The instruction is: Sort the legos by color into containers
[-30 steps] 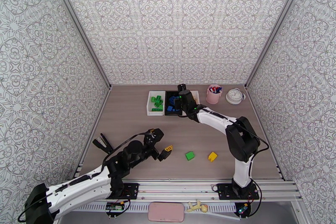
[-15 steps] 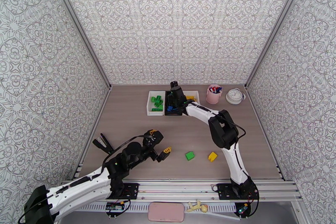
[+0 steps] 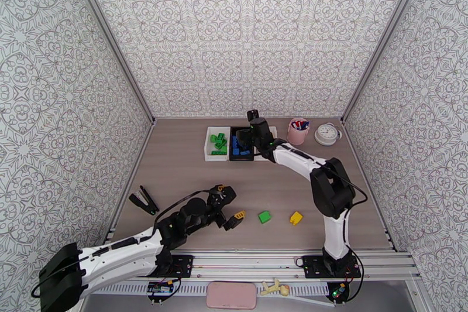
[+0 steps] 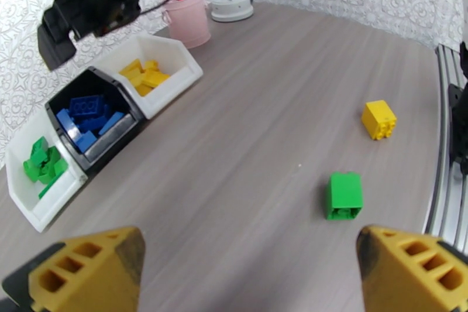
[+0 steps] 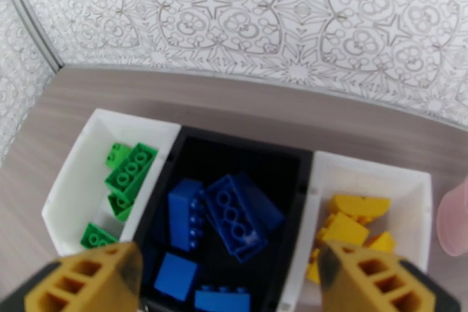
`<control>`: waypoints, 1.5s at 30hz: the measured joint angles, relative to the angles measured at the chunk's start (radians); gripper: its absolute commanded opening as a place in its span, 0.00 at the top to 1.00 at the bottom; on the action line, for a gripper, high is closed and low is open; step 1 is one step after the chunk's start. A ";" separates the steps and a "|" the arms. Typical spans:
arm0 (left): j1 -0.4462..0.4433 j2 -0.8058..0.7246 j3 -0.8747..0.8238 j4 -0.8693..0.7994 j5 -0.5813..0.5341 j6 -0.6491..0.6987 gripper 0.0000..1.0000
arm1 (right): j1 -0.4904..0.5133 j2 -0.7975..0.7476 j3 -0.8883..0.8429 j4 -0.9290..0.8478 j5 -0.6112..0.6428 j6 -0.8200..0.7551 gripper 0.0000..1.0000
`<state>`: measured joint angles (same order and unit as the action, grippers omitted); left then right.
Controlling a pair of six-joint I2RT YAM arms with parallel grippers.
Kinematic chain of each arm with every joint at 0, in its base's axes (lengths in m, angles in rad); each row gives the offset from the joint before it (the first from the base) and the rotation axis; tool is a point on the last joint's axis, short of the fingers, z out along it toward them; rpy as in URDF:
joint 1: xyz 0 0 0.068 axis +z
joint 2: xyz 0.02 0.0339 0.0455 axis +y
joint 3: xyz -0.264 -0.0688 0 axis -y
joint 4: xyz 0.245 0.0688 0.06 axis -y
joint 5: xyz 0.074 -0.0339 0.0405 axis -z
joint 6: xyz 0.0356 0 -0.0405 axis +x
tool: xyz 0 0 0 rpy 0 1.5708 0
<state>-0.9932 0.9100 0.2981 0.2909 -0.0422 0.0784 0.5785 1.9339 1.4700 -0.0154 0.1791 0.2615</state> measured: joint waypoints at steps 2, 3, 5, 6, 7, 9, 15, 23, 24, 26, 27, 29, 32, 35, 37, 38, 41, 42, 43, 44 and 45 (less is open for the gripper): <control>-0.024 0.029 0.000 0.023 -0.008 0.000 0.00 | -0.002 -0.073 -0.070 0.010 0.001 -0.009 0.14; -0.038 0.046 0.000 0.037 -0.012 0.000 0.00 | -0.003 -0.114 -0.111 0.017 0.001 -0.014 0.13; -0.064 0.080 0.000 0.061 -0.021 0.000 0.00 | -0.007 -0.185 -0.184 0.023 0.002 -0.019 0.13; -0.079 0.098 0.000 0.074 -0.027 -0.002 0.00 | -0.012 -0.222 -0.224 0.024 0.005 -0.024 0.13; -0.092 0.117 0.000 0.087 -0.035 -0.005 0.00 | -0.017 -0.249 -0.254 0.027 0.006 -0.025 0.13; -0.130 0.168 0.003 0.123 -0.051 -0.020 0.00 | -0.030 -0.307 -0.323 0.026 0.017 -0.028 0.12; -0.223 0.314 0.023 0.213 -0.076 -0.057 0.00 | -0.049 -0.449 -0.490 0.008 0.051 -0.054 0.09; -0.228 0.470 0.086 0.296 -0.085 -0.060 0.00 | -0.060 -0.593 -0.626 -0.022 0.091 -0.052 0.09; -0.225 0.493 0.096 0.305 -0.085 -0.059 0.00 | -0.062 -0.606 -0.638 -0.026 0.097 -0.052 0.09; -0.221 0.531 0.113 0.320 -0.080 -0.056 0.00 | -0.067 -0.627 -0.653 -0.033 0.106 -0.050 0.08; -0.218 0.551 0.121 0.326 -0.074 -0.053 0.00 | -0.069 -0.639 -0.660 -0.036 0.110 -0.050 0.09; -0.208 0.579 0.135 0.327 -0.056 -0.052 0.01 | -0.073 -0.659 -0.671 -0.047 0.117 -0.050 0.08; -0.180 0.607 0.159 0.315 -0.023 -0.052 0.02 | -0.084 -0.692 -0.689 -0.058 0.129 -0.050 0.08; -0.142 0.615 0.205 0.253 0.021 -0.048 0.03 | -0.097 -0.716 -0.703 -0.072 0.136 -0.050 0.08; -0.125 0.623 0.248 0.197 0.044 -0.043 0.03 | -0.104 -0.727 -0.711 -0.074 0.140 -0.050 0.08; -0.119 0.629 0.272 0.167 0.054 -0.037 0.03 | -0.108 -0.731 -0.715 -0.077 0.142 -0.050 0.08; -0.114 0.662 0.345 0.069 0.081 -0.018 0.03 | -0.116 -0.739 -0.720 -0.082 0.145 -0.049 0.08; -0.114 0.678 0.372 0.032 0.092 -0.015 0.03 | -0.120 -0.740 -0.723 -0.083 0.147 -0.049 0.08; -0.114 0.692 0.393 0.000 0.099 -0.014 0.03 | -0.122 -0.742 -0.726 -0.083 0.147 -0.049 0.08; -0.114 0.708 0.417 -0.039 0.104 -0.014 0.04 | -0.126 -0.745 -0.729 -0.085 0.148 -0.049 0.08; -0.114 0.722 0.438 -0.070 0.110 -0.014 0.04 | -0.129 -0.748 -0.730 -0.090 0.150 -0.050 0.08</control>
<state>-1.1069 1.6321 0.7361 0.2207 0.0677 0.0639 0.4500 1.1858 0.7399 -0.1055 0.3294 0.2119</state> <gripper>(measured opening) 0.966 0.916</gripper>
